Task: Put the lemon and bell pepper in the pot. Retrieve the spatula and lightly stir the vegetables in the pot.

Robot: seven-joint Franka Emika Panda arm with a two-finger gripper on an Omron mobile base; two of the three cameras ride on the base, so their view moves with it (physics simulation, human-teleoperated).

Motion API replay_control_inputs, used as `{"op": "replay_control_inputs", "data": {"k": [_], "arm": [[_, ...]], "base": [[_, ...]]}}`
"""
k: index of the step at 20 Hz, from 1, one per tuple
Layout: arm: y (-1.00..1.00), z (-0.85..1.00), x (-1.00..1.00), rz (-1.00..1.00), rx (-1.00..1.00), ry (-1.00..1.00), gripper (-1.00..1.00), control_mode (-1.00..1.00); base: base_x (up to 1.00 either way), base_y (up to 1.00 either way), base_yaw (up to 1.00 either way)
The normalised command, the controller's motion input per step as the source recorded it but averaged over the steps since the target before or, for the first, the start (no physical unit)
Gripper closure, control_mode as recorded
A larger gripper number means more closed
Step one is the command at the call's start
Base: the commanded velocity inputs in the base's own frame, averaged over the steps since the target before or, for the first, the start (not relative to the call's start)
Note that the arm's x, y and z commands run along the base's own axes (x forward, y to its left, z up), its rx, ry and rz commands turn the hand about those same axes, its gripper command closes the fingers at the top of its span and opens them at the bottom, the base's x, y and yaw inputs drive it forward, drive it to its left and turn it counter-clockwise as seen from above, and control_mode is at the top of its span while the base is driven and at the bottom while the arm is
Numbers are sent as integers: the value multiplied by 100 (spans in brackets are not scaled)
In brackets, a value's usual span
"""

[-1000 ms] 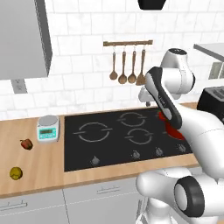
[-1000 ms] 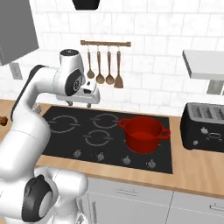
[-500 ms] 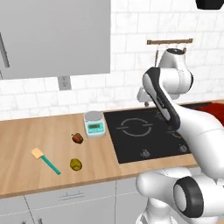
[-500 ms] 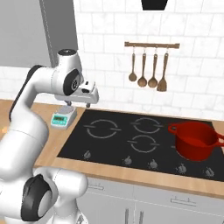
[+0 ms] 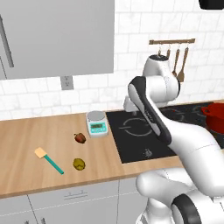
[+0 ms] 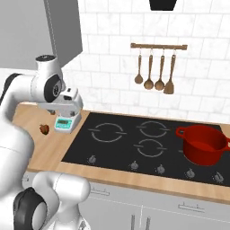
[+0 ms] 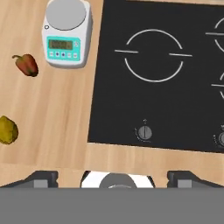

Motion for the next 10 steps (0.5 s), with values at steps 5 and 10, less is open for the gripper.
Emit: {"op": "replay_control_inputs", "data": {"k": [5, 10], "arm": [[100, -42, -72, 11, -9, -1, -100, -100], [100, -57, -6, 3, -9, 4, -100, -100]], "base": [[0, 0, 0], [0, 0, 0]]}}
